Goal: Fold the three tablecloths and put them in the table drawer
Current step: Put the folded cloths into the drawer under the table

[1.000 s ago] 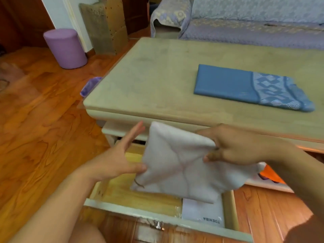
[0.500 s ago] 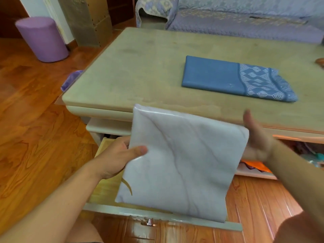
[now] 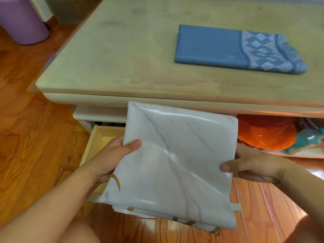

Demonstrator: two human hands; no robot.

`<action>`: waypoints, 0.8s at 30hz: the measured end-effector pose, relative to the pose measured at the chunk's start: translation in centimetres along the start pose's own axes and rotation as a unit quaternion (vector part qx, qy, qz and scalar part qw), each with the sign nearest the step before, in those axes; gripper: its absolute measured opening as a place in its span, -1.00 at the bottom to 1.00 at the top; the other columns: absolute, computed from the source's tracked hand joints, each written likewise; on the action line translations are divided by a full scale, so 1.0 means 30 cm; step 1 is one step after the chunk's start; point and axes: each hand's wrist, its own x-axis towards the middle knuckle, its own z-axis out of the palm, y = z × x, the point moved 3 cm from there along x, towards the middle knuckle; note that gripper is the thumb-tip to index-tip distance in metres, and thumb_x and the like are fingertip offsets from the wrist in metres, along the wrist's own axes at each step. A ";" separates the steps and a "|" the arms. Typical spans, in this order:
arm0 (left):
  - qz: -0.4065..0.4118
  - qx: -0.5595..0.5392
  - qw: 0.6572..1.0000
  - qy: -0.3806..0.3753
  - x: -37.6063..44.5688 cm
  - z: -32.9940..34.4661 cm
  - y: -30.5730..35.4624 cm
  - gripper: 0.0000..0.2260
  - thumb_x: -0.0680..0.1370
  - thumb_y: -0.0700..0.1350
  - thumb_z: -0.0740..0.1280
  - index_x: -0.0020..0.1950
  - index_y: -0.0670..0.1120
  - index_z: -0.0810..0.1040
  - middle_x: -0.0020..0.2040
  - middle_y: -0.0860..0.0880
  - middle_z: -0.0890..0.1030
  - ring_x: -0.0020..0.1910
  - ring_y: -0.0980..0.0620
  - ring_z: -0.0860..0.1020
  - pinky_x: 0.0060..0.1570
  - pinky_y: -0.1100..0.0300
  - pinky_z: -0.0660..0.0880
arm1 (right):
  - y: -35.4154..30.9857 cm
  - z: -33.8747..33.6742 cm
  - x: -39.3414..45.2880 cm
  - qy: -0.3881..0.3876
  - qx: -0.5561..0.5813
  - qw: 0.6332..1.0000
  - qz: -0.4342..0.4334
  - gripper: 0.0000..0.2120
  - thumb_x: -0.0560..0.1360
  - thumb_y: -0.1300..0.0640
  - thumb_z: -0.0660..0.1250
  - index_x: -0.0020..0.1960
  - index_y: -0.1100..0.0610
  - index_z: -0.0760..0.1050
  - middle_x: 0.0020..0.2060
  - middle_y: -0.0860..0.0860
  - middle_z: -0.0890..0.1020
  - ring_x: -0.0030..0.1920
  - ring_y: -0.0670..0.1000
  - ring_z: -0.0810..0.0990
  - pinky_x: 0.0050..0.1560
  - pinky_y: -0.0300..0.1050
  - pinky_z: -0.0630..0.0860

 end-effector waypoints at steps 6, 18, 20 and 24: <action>-0.041 -0.110 0.985 -0.126 0.000 -0.028 0.000 -0.47 0.51 -0.27 0.47 0.47 -0.09 0.47 0.36 -0.28 0.55 0.16 -0.22 0.65 0.07 -0.08 0.65 | -0.009 -0.019 0.003 0.121 0.052 0.991 -0.032 -0.58 0.40 0.37 0.50 0.24 0.22 0.60 0.24 0.32 0.59 0.20 0.32 0.61 0.19 0.24 0.57; -0.061 0.049 0.996 -0.039 0.109 -0.113 -0.066 -0.65 0.63 -0.05 0.33 0.37 -0.18 0.52 0.28 -0.32 0.60 0.22 -0.27 0.60 0.18 -0.11 0.58 | -0.037 0.153 -0.004 0.100 -0.371 0.894 -0.232 -0.62 0.54 0.51 0.29 0.24 0.21 0.64 0.35 0.06 0.58 0.36 0.09 0.55 0.25 0.07 0.57; -0.091 0.175 0.980 -0.028 0.103 -0.078 -0.108 -0.55 0.65 0.21 0.21 0.30 -0.09 0.59 0.20 -0.21 0.67 0.19 -0.27 0.62 0.23 -0.22 0.52 | -0.044 0.125 0.009 0.155 -0.325 0.908 -0.214 -0.66 0.55 0.49 0.29 0.20 0.21 0.66 0.25 0.02 0.65 0.26 0.01 0.62 0.14 -0.10 0.60; -0.126 0.095 0.987 -0.043 0.096 -0.011 -0.138 -0.70 0.62 0.06 0.29 0.30 0.00 0.58 0.21 -0.10 0.69 0.19 -0.12 0.66 0.23 -0.05 0.56 | -0.031 0.044 0.042 0.274 -0.113 0.945 -0.136 -0.56 0.54 0.50 0.25 -0.04 0.04 0.74 -0.04 0.06 0.74 0.00 0.04 0.72 -0.09 -0.08 0.61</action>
